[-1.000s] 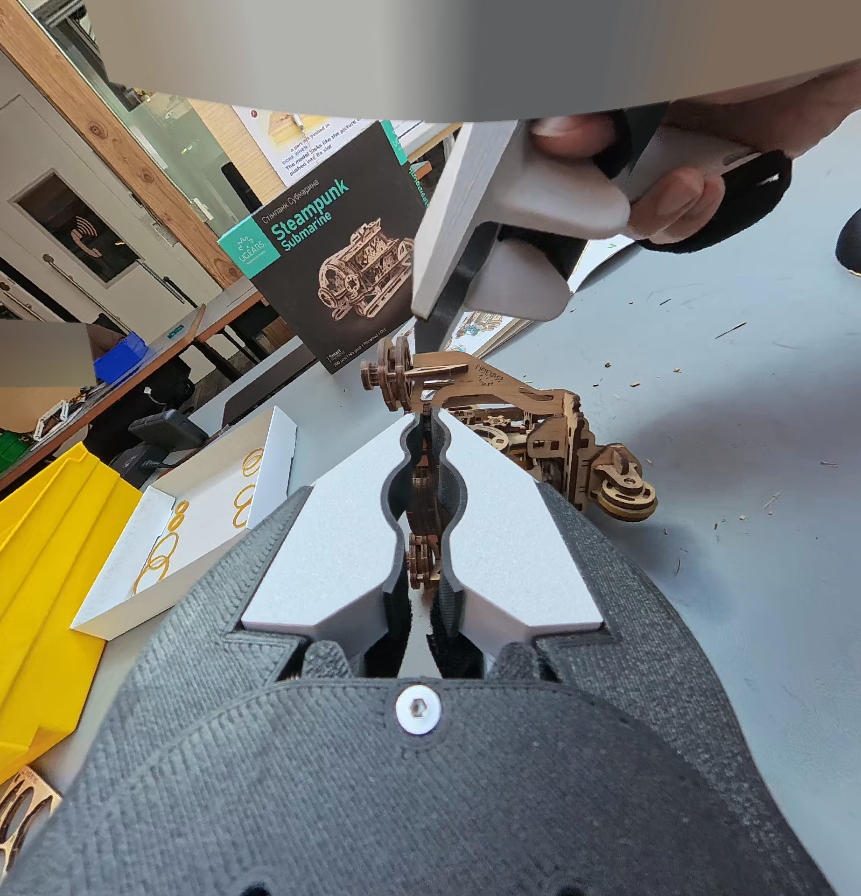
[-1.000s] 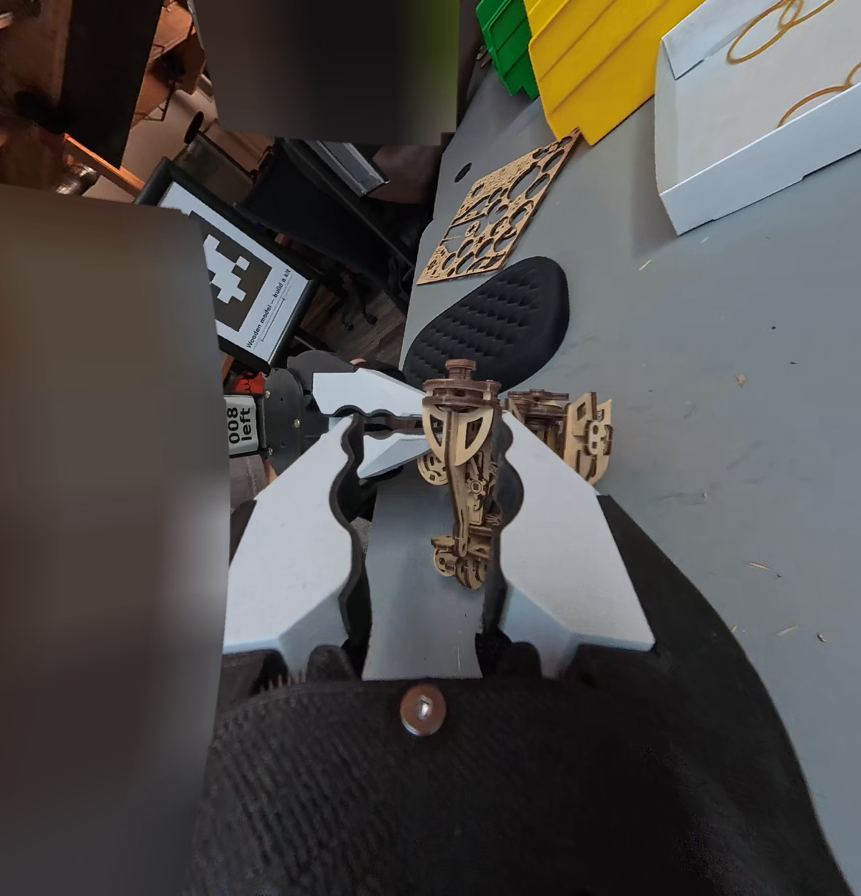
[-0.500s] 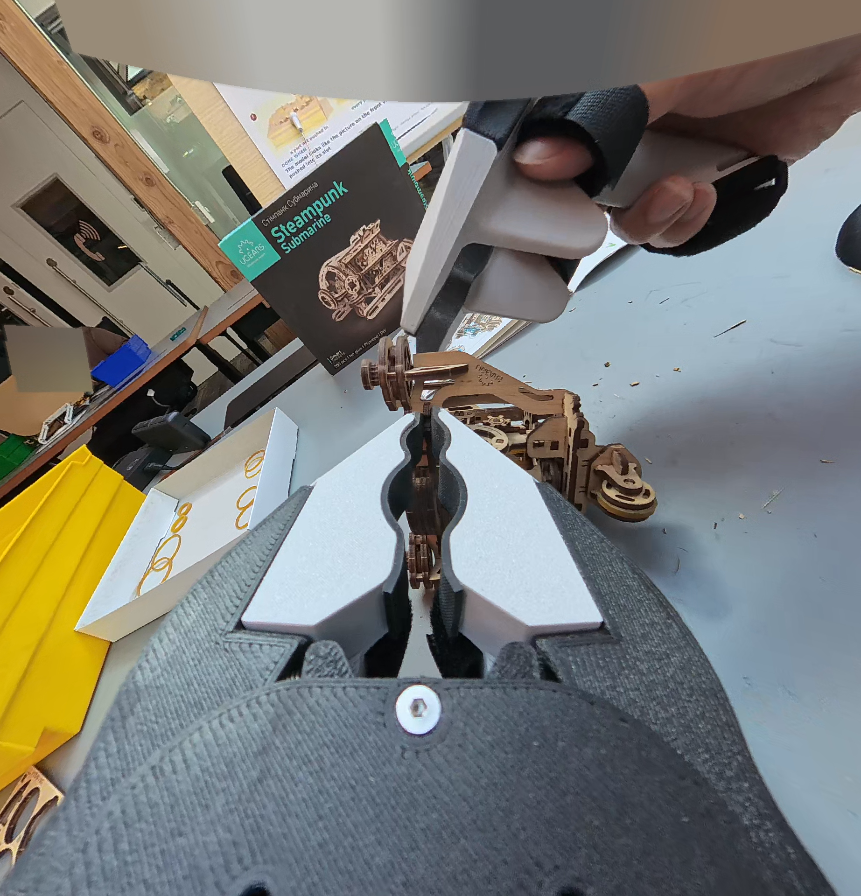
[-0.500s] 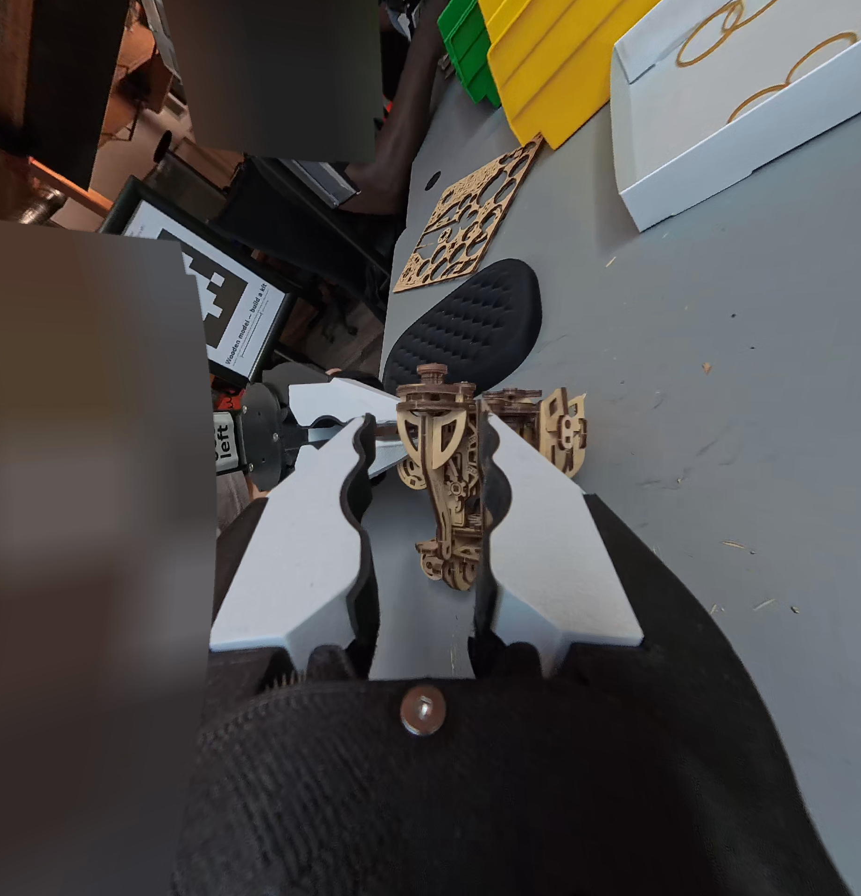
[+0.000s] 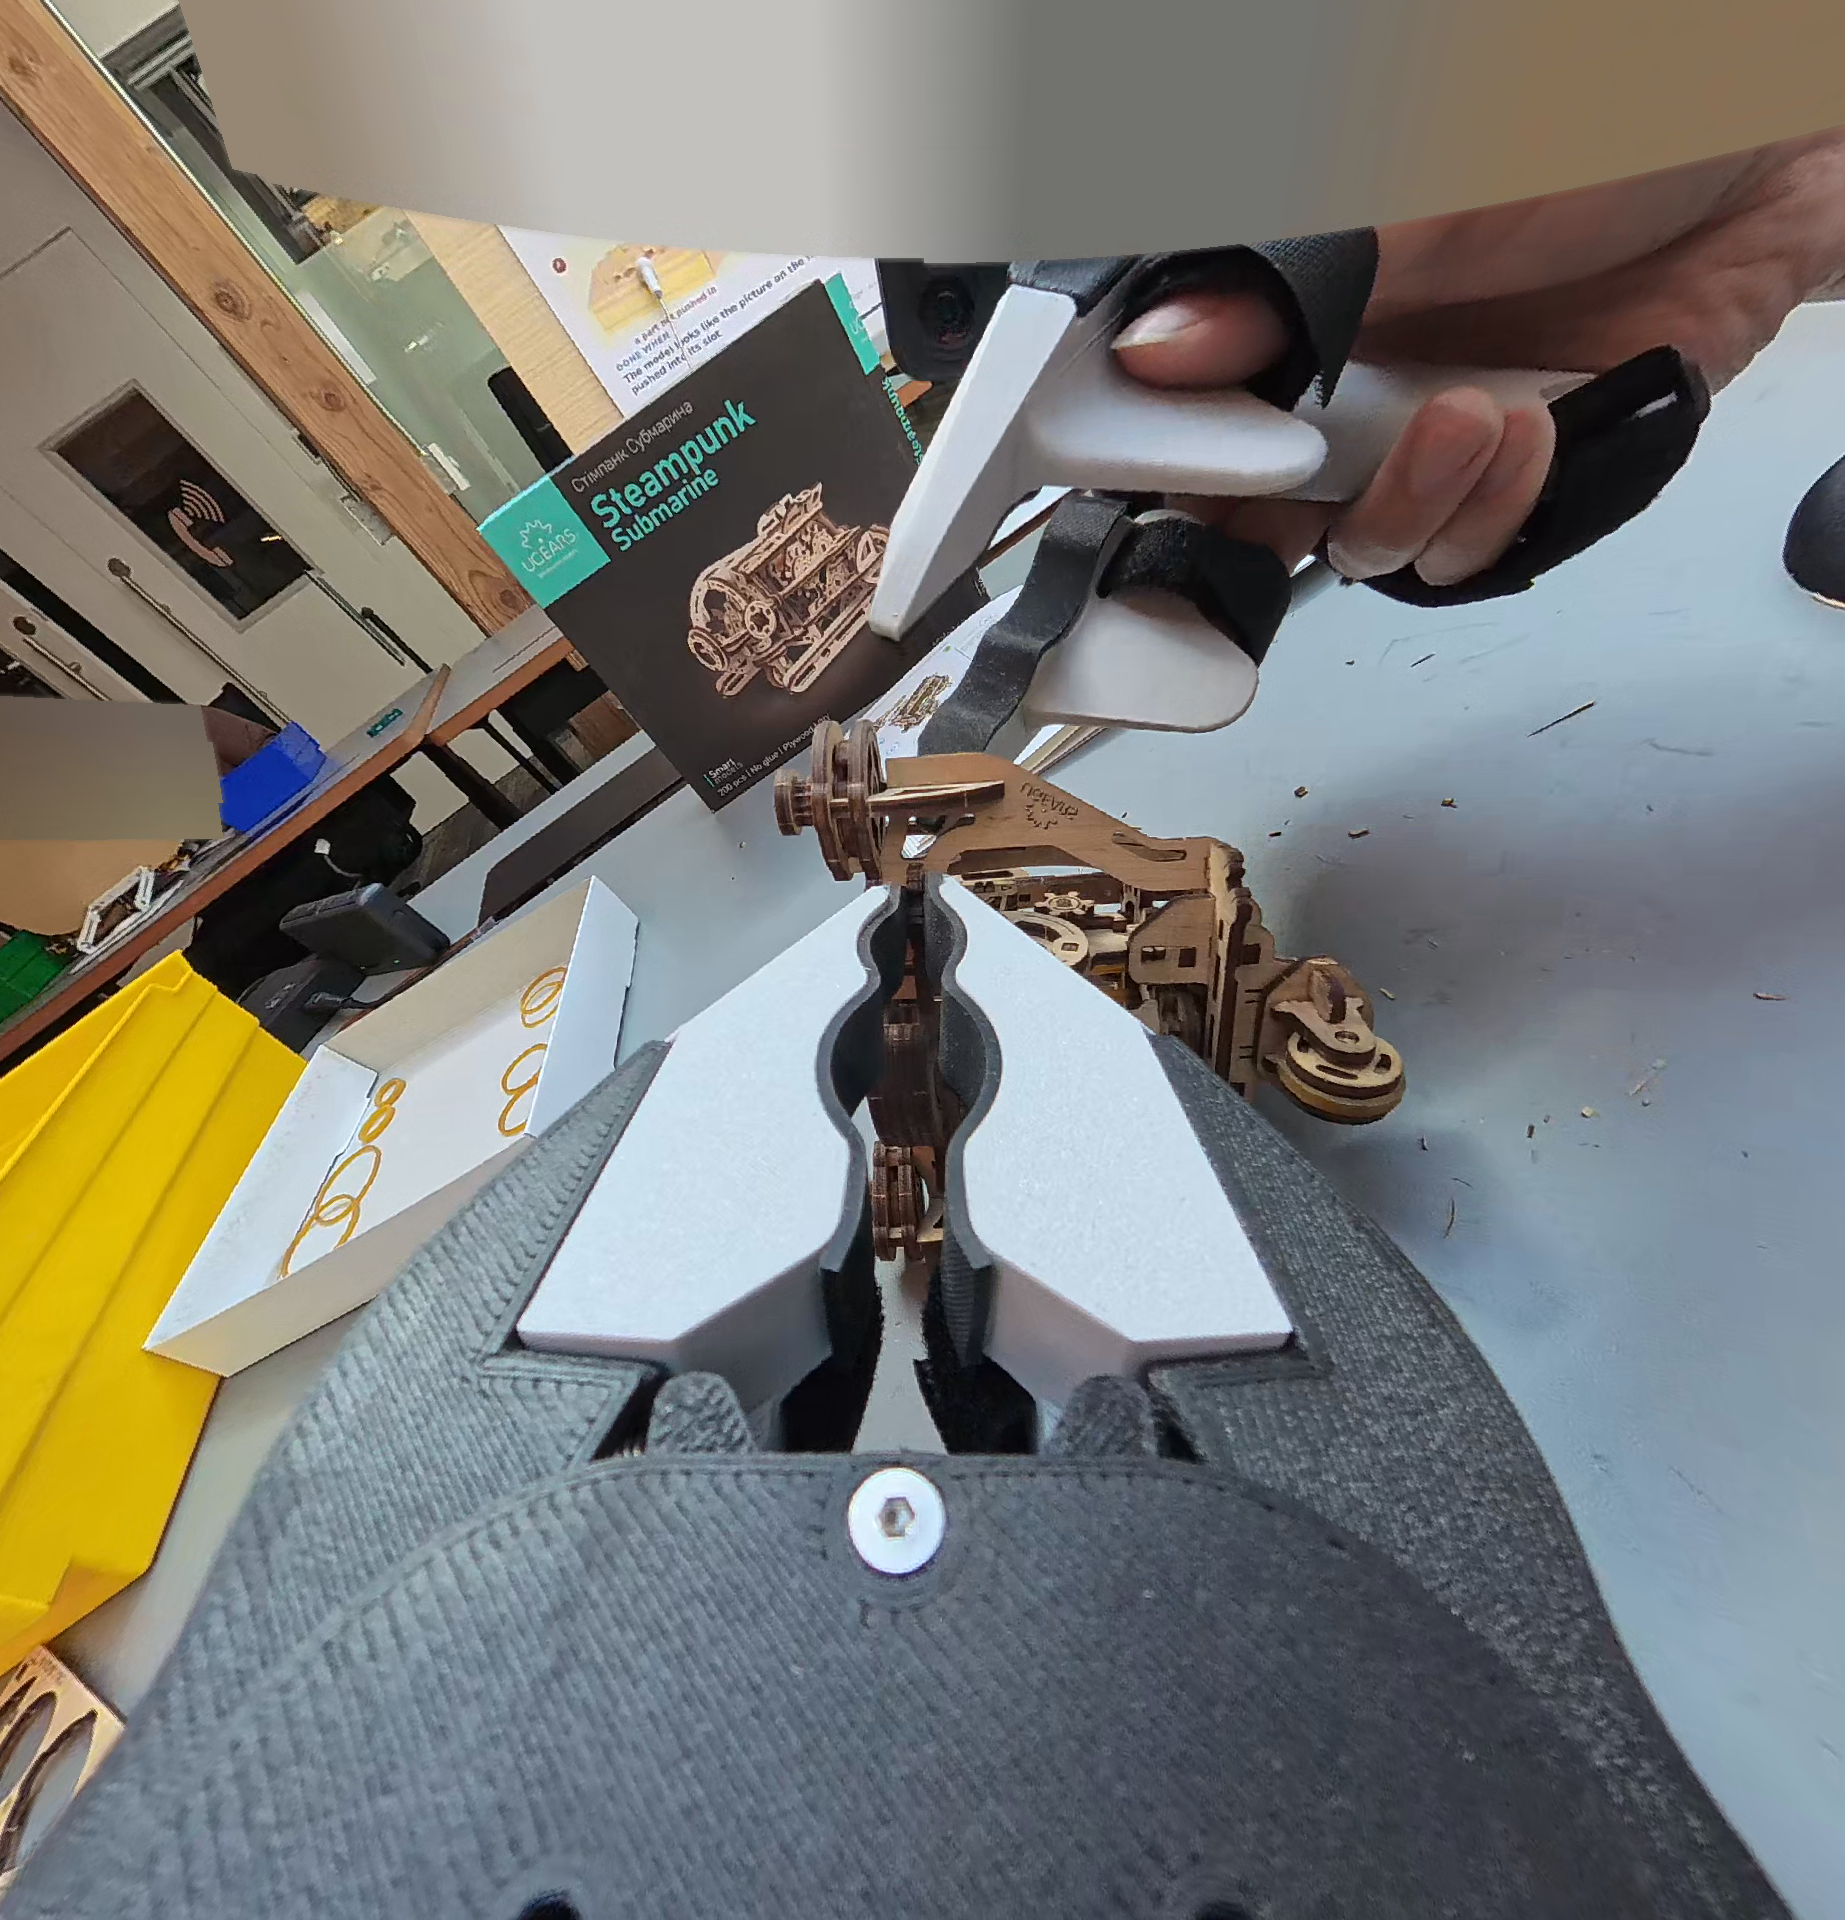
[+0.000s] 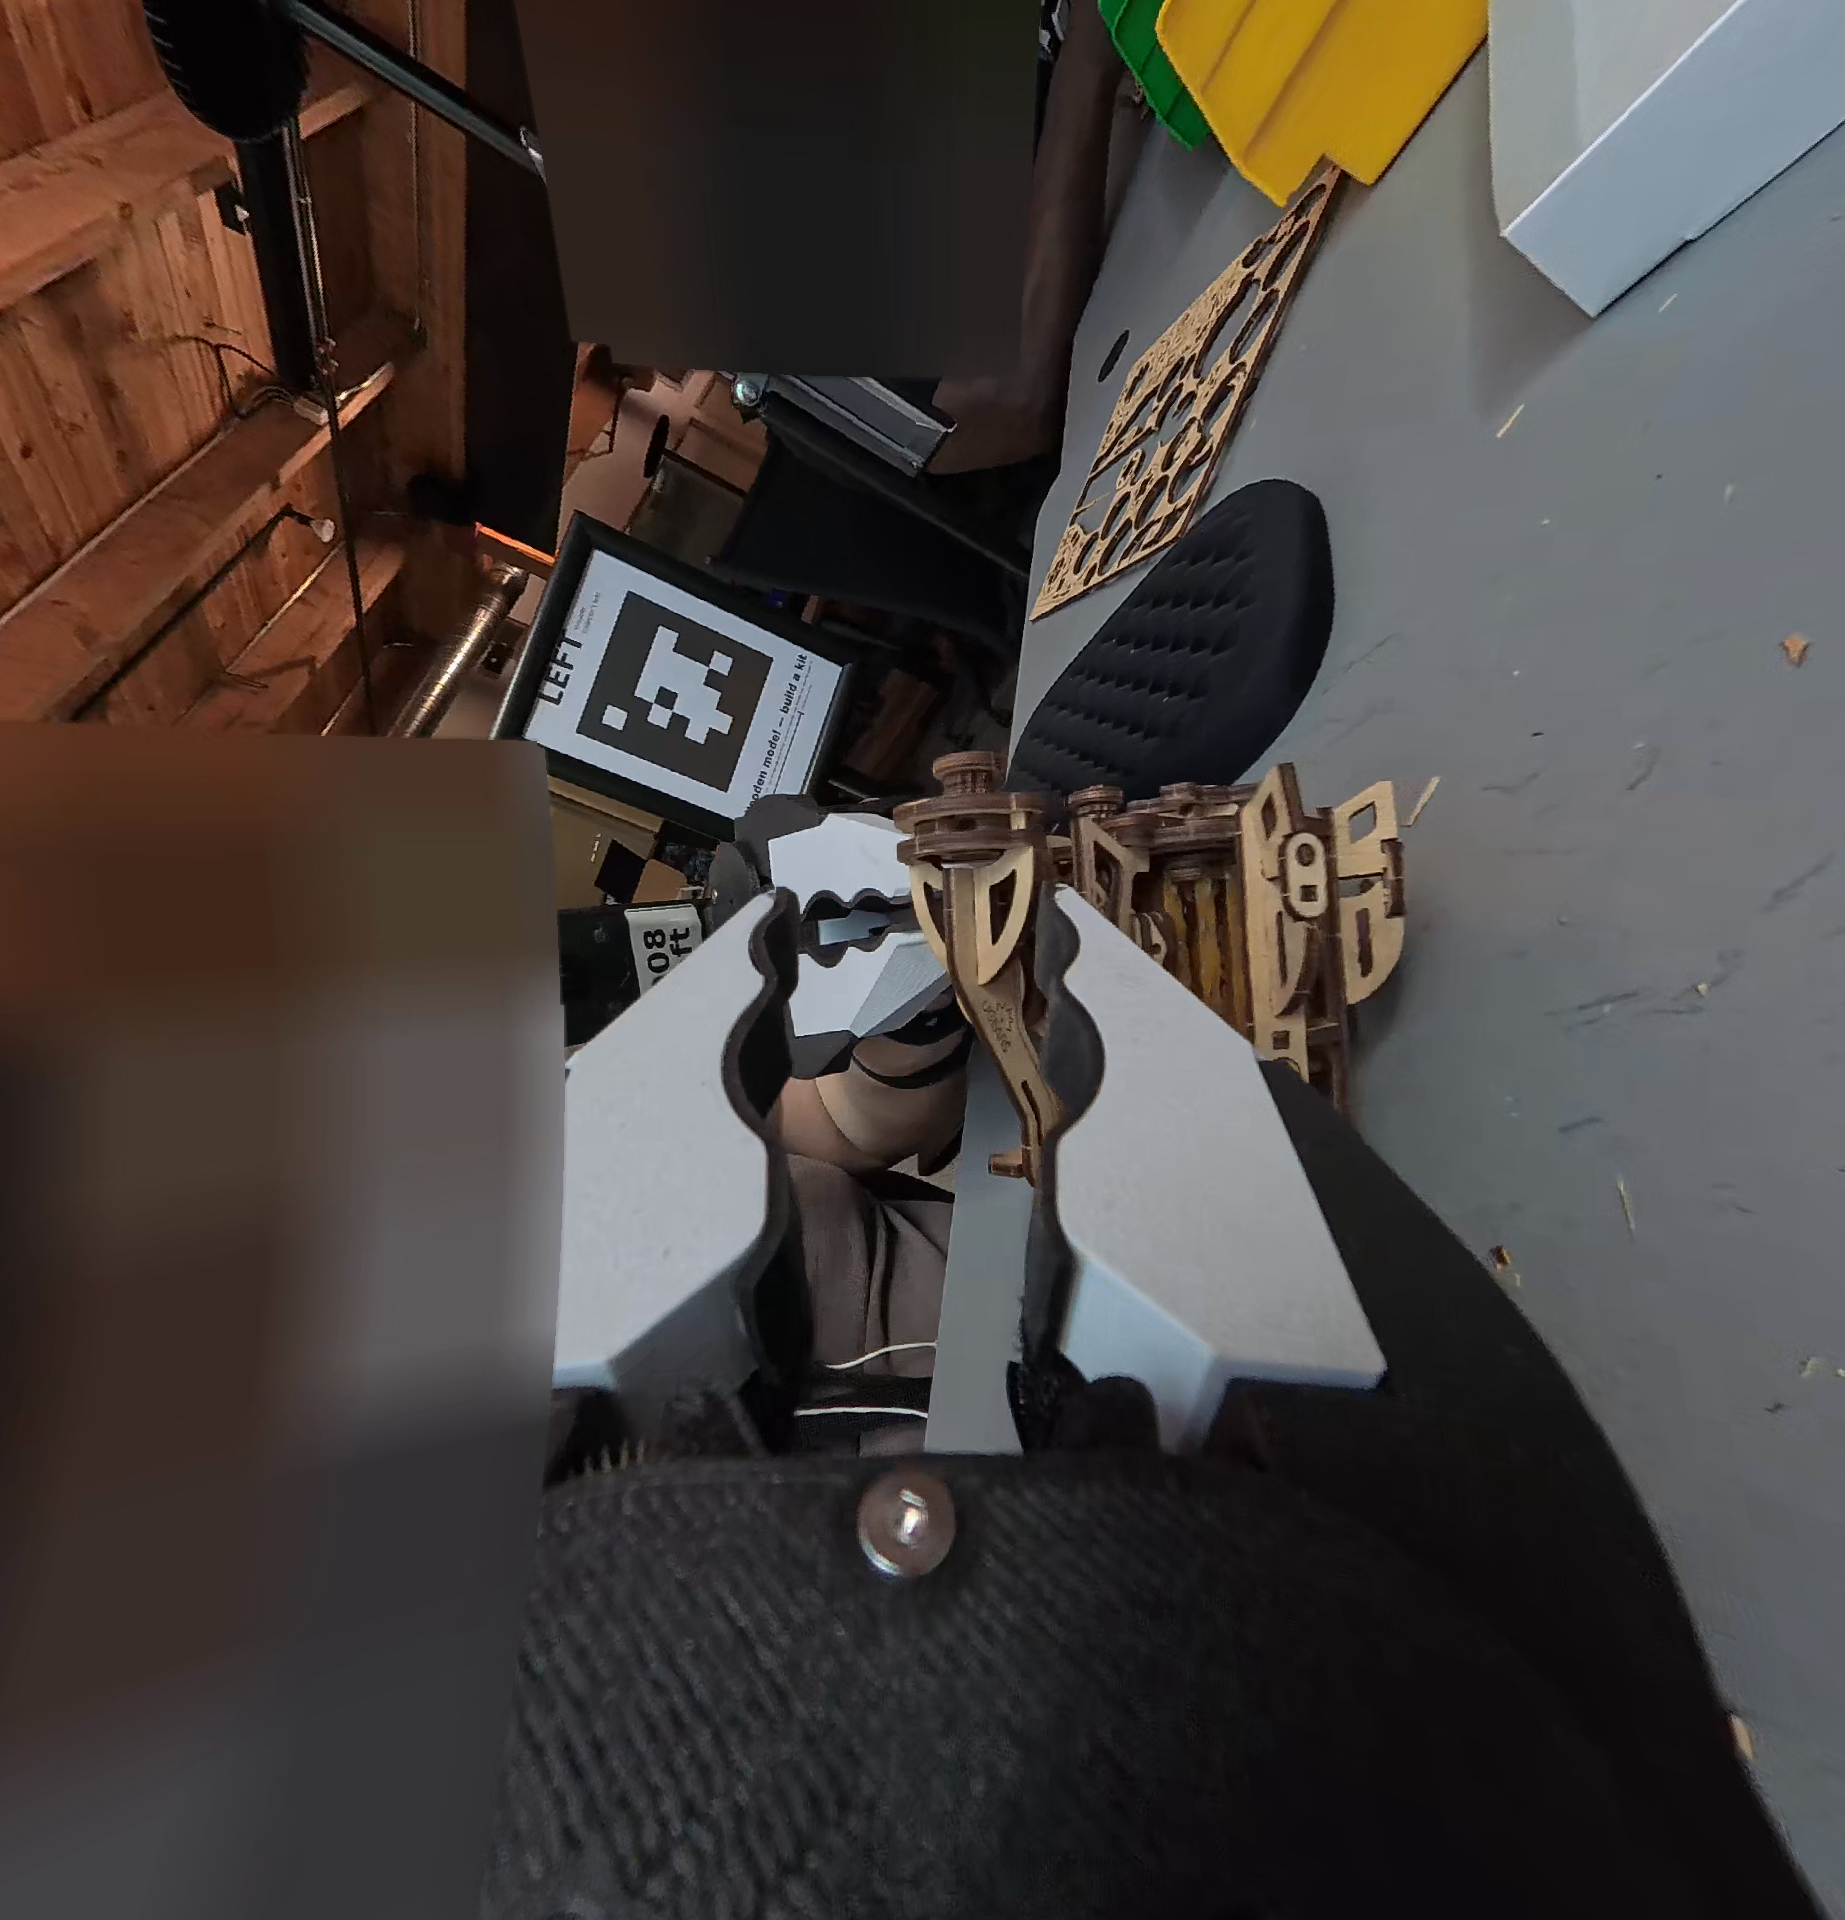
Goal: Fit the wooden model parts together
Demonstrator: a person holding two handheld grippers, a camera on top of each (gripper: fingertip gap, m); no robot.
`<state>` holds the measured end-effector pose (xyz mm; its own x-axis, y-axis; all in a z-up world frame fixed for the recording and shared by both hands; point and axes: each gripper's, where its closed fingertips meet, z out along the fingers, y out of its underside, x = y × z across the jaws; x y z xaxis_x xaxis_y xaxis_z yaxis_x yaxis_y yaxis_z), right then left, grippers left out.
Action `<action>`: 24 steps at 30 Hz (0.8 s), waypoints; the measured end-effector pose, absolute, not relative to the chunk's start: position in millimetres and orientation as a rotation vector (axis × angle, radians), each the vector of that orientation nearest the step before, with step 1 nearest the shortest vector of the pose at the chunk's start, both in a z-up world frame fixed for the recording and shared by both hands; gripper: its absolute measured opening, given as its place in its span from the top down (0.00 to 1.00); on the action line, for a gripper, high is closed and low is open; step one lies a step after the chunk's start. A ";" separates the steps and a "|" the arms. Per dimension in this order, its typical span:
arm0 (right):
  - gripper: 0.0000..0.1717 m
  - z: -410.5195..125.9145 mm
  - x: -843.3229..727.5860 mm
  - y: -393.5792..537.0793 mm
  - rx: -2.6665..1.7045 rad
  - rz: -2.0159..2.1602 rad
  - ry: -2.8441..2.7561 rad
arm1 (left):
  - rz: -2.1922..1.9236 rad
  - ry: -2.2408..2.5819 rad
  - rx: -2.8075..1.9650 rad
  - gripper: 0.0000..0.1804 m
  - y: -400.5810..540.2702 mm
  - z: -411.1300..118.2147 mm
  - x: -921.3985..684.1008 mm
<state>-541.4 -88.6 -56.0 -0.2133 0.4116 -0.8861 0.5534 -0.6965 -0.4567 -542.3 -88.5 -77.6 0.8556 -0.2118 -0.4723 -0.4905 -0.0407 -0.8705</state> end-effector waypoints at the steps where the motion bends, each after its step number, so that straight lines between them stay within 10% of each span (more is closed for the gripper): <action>1: 0.75 -55.6 -541.2 -87.7 1.886 -2.063 1.142 | 0.250 0.562 -1.621 1.00 -88.3 -77.8 -542.3; 24: 0.77 -67.0 -536.9 -87.2 1.996 -2.016 1.676 | 0.263 0.493 -1.585 0.93 -95.6 -68.8 -550.1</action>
<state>-536.9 -87.2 -67.0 -0.2586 0.7060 -0.6593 0.5194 -0.4738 -0.7111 -550.1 -95.6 -68.8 0.8772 -0.1513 -0.4557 -0.4629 -0.0141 -0.8863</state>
